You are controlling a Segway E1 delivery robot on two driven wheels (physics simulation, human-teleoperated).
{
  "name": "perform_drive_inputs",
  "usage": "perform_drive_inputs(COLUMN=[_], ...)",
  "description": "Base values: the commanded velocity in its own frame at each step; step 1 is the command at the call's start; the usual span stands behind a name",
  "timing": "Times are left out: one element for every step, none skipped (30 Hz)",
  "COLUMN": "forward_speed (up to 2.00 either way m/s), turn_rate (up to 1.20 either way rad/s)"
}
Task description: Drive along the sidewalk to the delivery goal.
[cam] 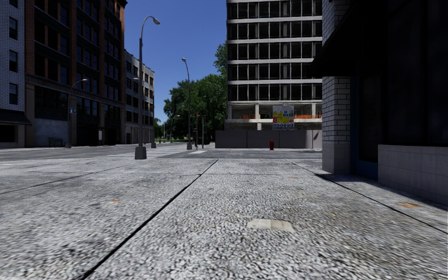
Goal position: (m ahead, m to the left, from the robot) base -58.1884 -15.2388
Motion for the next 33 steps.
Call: perform_drive_inputs(forward_speed=[0.0,0.0,0.0,0.0,0.0,0.0,0.0,0.0,0.0,0.0,0.0,0.0,0.0,0.0,0.0,0.0,0.0,0.0,0.0,0.0,0.0,0.0,0.0,0.0,0.0,0.0,0.0,0.0,0.0,0.0,0.24,0.41,0.45], turn_rate=[0.0,0.0,0.0,0.0,0.0,0.0,0.0,0.0,0.0,0.0,0.0,0.0,0.0,0.0,0.0,0.0,0.0,0.0,0.0,0.0,0.0,0.0,0.0,0.0,0.0,0.0,0.0,0.0,0.0,0.0,0.09,0.19,0.24])
